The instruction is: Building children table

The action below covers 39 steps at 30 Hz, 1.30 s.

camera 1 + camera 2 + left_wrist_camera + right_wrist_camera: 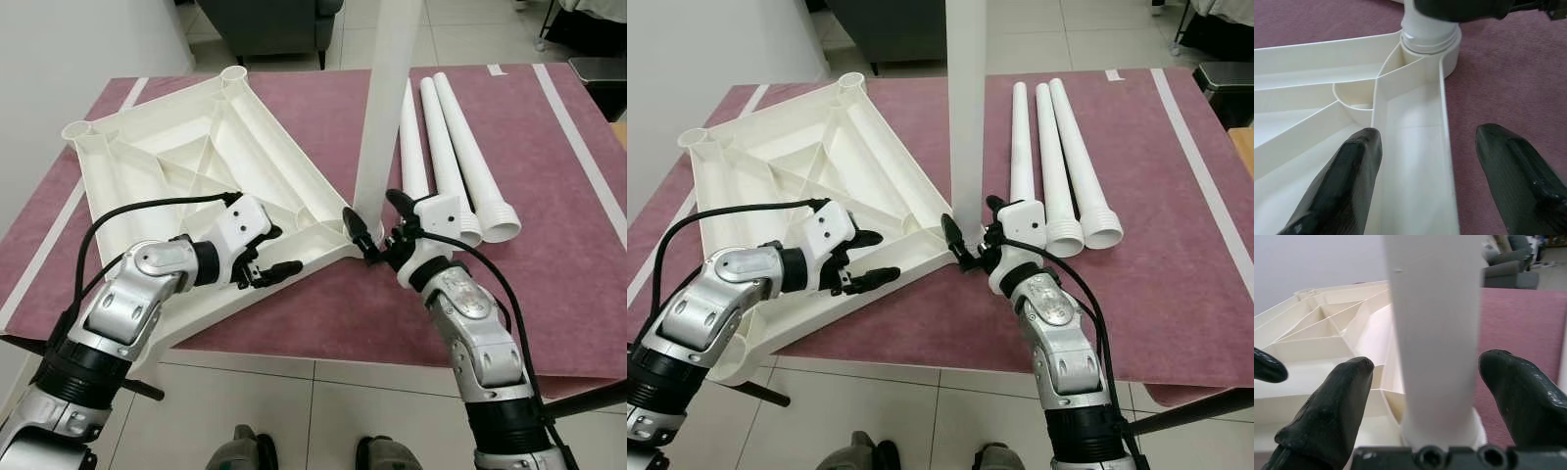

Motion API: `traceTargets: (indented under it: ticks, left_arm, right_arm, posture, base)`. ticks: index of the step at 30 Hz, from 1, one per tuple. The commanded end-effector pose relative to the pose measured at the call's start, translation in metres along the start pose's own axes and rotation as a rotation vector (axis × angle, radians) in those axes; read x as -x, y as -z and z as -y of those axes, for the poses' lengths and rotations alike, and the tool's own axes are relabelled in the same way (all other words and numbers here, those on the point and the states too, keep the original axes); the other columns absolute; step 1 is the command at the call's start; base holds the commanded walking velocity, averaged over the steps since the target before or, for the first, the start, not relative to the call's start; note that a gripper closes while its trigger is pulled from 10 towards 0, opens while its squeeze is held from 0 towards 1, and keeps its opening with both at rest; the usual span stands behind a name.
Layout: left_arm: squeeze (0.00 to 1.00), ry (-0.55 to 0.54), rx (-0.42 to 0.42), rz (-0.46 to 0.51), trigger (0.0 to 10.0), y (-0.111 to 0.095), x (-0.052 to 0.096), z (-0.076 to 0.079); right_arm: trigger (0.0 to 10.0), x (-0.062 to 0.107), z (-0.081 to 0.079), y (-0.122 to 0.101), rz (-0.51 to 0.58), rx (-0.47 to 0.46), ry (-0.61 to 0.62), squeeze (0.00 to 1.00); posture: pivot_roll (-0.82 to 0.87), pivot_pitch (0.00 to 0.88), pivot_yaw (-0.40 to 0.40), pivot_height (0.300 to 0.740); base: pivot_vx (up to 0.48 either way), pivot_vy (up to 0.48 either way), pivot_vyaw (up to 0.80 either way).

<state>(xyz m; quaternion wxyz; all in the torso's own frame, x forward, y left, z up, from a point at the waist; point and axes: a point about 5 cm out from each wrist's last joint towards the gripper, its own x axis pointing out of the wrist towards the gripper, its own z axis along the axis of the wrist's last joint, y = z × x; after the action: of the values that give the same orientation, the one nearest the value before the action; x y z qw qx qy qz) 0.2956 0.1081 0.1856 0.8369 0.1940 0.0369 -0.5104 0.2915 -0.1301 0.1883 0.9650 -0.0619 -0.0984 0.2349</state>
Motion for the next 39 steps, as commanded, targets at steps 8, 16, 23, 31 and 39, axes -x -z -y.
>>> traceTargets:
  ticks: [8,16,23,31,39]
  left_arm:
    - [0.0,-0.009,0.018,-0.062,10.0,0.008,-0.029,0.004]
    - [0.0,0.011,-0.004,-0.129,10.0,0.016,-0.048,0.001]
    - [0.0,0.065,-0.059,-0.188,0.0,0.021,-0.059,-0.003]
    - [0.0,0.16,-0.123,-0.203,0.0,0.023,-0.054,0.0]
    - [0.0,0.293,-0.217,-0.169,0.0,0.012,-0.029,-0.001]
  right_arm:
    - [10.0,-0.021,-0.005,-0.003,0.005,0.007,-0.088,0.0]
    - [10.0,-0.023,-0.004,-0.002,-0.006,0.018,-0.106,0.0]
    - [10.0,-0.018,-0.004,0.001,-0.016,0.017,-0.093,0.0]
    - [10.0,-0.017,-0.001,0.003,-0.018,0.022,-0.085,0.0]
    - [10.0,-0.014,-0.007,-0.002,-0.014,0.032,-0.182,0.0]
  posture:
    - [-0.01,0.11,0.113,0.74]
    - [-0.02,0.108,0.118,0.74]
    - [-0.03,0.108,0.139,0.74]
    - [-0.03,0.104,0.142,0.74]
    - [-0.03,0.099,0.134,0.74]
  base:
    - [0.0,0.0,0.0]
    - [0.0,0.0,0.0]
    - [0.0,0.0,0.0]
    - [0.0,0.0,0.0]
    - [0.0,0.0,0.0]
